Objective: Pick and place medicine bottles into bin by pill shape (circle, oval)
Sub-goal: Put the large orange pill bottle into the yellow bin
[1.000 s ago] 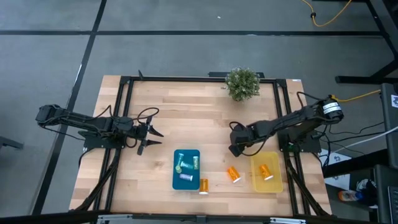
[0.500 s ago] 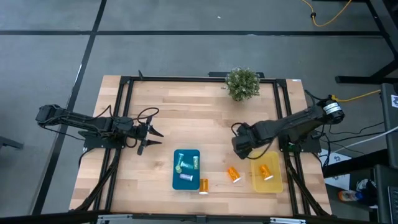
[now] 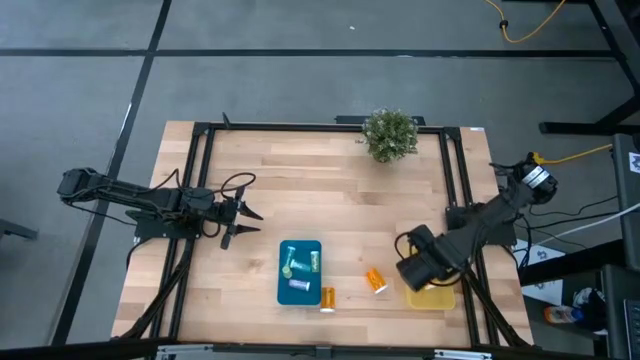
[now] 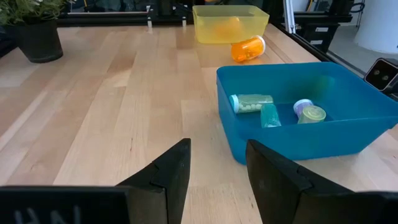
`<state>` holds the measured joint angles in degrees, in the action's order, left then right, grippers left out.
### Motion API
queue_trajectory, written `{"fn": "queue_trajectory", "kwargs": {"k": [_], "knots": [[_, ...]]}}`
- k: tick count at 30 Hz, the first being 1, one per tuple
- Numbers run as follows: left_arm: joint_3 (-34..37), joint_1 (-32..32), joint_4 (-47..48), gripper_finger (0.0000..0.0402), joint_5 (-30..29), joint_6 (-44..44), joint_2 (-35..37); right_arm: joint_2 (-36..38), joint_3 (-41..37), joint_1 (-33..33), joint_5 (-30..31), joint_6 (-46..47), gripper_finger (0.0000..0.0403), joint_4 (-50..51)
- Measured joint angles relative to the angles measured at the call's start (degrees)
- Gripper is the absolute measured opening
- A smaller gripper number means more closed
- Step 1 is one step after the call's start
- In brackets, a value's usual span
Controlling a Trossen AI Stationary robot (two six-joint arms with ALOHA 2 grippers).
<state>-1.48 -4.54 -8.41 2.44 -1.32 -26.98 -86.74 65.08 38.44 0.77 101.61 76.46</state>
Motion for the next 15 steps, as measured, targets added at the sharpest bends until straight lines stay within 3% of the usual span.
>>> {"fn": "queue_trajectory", "kwargs": {"k": [10, 15], "knots": [[0.00, 0.02, -0.28, 0.0147, -0.01, 0.00, -0.01, 0.00, -0.65, 2.05, -2.42, 3.06, 0.0193, -1.03], [0.00, 0.01, -0.28, 0.0147, 0.00, 0.37, 0.00, 0.00, -0.67, 2.05, -2.40, 5.16, 0.0225, -0.45]]}}
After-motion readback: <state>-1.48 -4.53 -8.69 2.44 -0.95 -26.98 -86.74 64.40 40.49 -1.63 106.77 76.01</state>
